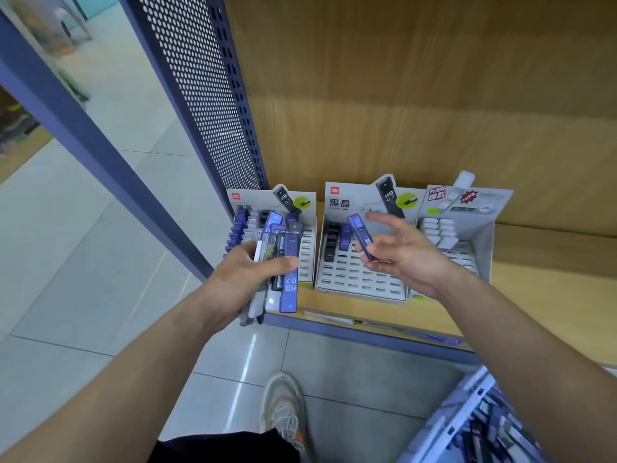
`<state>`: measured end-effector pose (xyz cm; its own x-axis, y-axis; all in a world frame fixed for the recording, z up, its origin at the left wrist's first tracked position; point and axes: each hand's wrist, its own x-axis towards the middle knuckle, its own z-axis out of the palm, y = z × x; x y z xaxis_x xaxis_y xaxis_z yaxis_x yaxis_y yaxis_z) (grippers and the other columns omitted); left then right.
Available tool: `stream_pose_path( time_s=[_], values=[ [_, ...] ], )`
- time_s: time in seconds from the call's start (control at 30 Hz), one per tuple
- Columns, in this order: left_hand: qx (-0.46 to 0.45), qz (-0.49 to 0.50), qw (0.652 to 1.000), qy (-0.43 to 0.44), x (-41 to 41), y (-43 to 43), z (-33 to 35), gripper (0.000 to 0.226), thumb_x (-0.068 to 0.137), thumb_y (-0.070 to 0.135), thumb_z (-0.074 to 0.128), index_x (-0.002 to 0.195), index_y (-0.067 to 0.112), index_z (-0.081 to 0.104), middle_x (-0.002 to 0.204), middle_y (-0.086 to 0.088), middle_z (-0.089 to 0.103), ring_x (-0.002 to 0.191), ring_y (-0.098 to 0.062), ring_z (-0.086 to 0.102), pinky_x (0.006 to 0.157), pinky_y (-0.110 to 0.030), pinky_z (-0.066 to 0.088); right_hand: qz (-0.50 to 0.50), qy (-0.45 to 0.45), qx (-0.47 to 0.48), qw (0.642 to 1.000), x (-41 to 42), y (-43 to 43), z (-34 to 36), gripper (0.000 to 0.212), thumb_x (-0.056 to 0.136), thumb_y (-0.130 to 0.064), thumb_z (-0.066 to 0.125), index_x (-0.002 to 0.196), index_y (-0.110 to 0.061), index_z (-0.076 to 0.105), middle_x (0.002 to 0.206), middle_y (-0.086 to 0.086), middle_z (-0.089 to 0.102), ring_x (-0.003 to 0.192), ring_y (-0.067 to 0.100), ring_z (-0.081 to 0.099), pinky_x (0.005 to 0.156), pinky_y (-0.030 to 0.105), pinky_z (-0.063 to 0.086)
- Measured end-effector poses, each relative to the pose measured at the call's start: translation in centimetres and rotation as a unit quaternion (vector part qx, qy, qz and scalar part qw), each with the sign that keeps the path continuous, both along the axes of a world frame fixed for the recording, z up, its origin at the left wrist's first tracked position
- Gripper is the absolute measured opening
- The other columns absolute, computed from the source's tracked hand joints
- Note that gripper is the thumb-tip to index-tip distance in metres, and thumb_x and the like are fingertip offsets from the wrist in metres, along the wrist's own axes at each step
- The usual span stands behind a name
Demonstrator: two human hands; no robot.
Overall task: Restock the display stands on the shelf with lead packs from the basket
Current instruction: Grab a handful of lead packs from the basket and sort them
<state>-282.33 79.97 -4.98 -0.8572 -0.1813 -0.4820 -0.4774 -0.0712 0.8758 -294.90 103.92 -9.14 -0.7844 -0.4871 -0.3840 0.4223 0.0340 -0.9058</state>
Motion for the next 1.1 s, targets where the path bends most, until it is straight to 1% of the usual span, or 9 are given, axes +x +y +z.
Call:
stream_pose_path(
  time_s=[0.2, 0.37, 0.47, 0.6, 0.7, 0.8, 0.9, 1.0, 1.1],
  values=[
    [-0.024, -0.013, 1.0, -0.006, -0.2, 0.1, -0.2, 0.032, 0.087, 0.019, 0.077, 0.117, 0.012, 0.069, 0.108, -0.007, 0.077, 0.101, -0.029, 0.074, 0.102, -0.051, 0.052, 0.008, -0.052, 0.028, 0.998, -1.1, 0.6, -1.3, 0.038, 0.098, 0.009, 0.039, 0.125, -0.006, 0.061, 0.083, 0.011, 0.056, 0.063, 0.019, 0.048, 0.062, 0.031, 0.047],
    [-0.025, -0.025, 0.999, -0.015, -0.7, 0.5, -0.5, 0.032, 0.086, 0.021, 0.079, 0.116, 0.013, 0.07, 0.107, -0.007, 0.078, 0.101, -0.029, 0.074, 0.102, -0.051, 0.052, 0.046, 0.012, 0.142, 0.989, -2.3, 0.1, -2.6, 0.025, 0.104, -0.027, 0.047, 0.111, -0.011, 0.064, 0.067, -0.003, 0.033, 0.056, 0.014, 0.029, 0.057, 0.029, 0.033],
    [-0.03, -0.028, 0.999, -0.024, -0.8, 0.7, -0.8, 0.034, 0.085, 0.021, 0.079, 0.116, 0.013, 0.069, 0.107, -0.006, 0.078, 0.102, -0.029, 0.074, 0.103, -0.052, 0.051, 0.061, 0.07, 0.18, 0.979, -2.9, -0.5, -3.6, 0.038, 0.107, -0.037, 0.04, 0.104, -0.009, 0.067, 0.071, 0.0, 0.04, 0.061, 0.015, 0.041, 0.063, 0.031, 0.048],
    [-0.047, -0.038, 0.998, -0.032, -0.6, 0.6, -1.3, 0.046, 0.077, 0.029, 0.086, 0.116, 0.013, 0.068, 0.106, -0.006, 0.078, 0.1, -0.027, 0.074, 0.102, -0.051, 0.052, 0.044, 0.151, 0.234, 0.959, -3.8, -1.2, -5.1, 0.034, 0.104, -0.038, 0.046, 0.105, -0.016, 0.072, 0.068, -0.016, 0.057, 0.072, 0.011, 0.053, 0.072, 0.029, 0.043],
    [-0.069, -0.051, 0.996, -0.04, -0.6, 0.4, -2.0, 0.061, 0.061, 0.042, 0.087, 0.114, 0.016, 0.07, 0.105, -0.004, 0.078, 0.1, -0.028, 0.074, 0.102, -0.052, 0.052, 0.042, 0.234, 0.243, 0.94, -4.6, -1.5, -6.3, 0.02, 0.095, -0.031, 0.066, 0.11, -0.019, 0.067, 0.083, 0.001, 0.068, 0.076, 0.015, 0.059, 0.07, 0.032, 0.045],
    [-0.069, -0.063, 0.995, -0.045, -0.5, 0.3, -2.6, 0.055, 0.066, 0.037, 0.084, 0.115, 0.015, 0.07, 0.104, -0.004, 0.078, 0.098, -0.026, 0.075, 0.098, -0.045, 0.055, 0.035, 0.272, 0.276, 0.921, -4.7, -1.8, -6.9, 0.035, 0.084, -0.032, 0.079, 0.113, -0.028, 0.059, 0.079, 0.005, 0.067, 0.067, 0.017, 0.061, 0.059, 0.033, 0.049],
    [-0.073, -0.066, 0.994, -0.051, -0.5, 0.4, -2.8, 0.052, 0.069, 0.034, 0.085, 0.115, 0.017, 0.069, 0.103, -0.002, 0.078, 0.096, -0.023, 0.075, 0.092, -0.039, 0.055, 0.021, 0.299, 0.276, 0.913, -4.6, -2.2, -7.4, 0.027, 0.09, -0.034, 0.073, 0.11, -0.024, 0.057, 0.079, 0.003, 0.071, 0.075, 0.02, 0.066, 0.056, 0.031, 0.049],
    [-0.075, -0.068, 0.993, -0.059, -0.5, 0.5, -2.9, 0.036, 0.081, 0.024, 0.084, 0.113, 0.016, 0.07, 0.1, -0.003, 0.079, 0.094, -0.024, 0.076, 0.09, -0.037, 0.056, 0.004, 0.306, 0.293, 0.906, -4.7, -2.4, -7.9, 0.021, 0.092, -0.033, 0.069, 0.103, -0.022, 0.055, 0.088, -0.001, 0.069, 0.083, 0.018, 0.064, 0.062, 0.025, 0.044],
    [-0.074, -0.064, 0.993, -0.062, -0.5, 0.5, -3.0, 0.031, 0.084, 0.02, 0.08, 0.112, 0.015, 0.07, 0.099, -0.005, 0.079, 0.093, -0.025, 0.076, 0.085, -0.035, 0.057, -0.024, 0.303, 0.285, 0.909, -4.5, -2.6, -8.3, 0.014, 0.092, -0.033, 0.067, 0.091, -0.026, 0.054, 0.093, -0.006, 0.067, 0.083, 0.017, 0.066, 0.07, 0.032, 0.052]
  ],
)
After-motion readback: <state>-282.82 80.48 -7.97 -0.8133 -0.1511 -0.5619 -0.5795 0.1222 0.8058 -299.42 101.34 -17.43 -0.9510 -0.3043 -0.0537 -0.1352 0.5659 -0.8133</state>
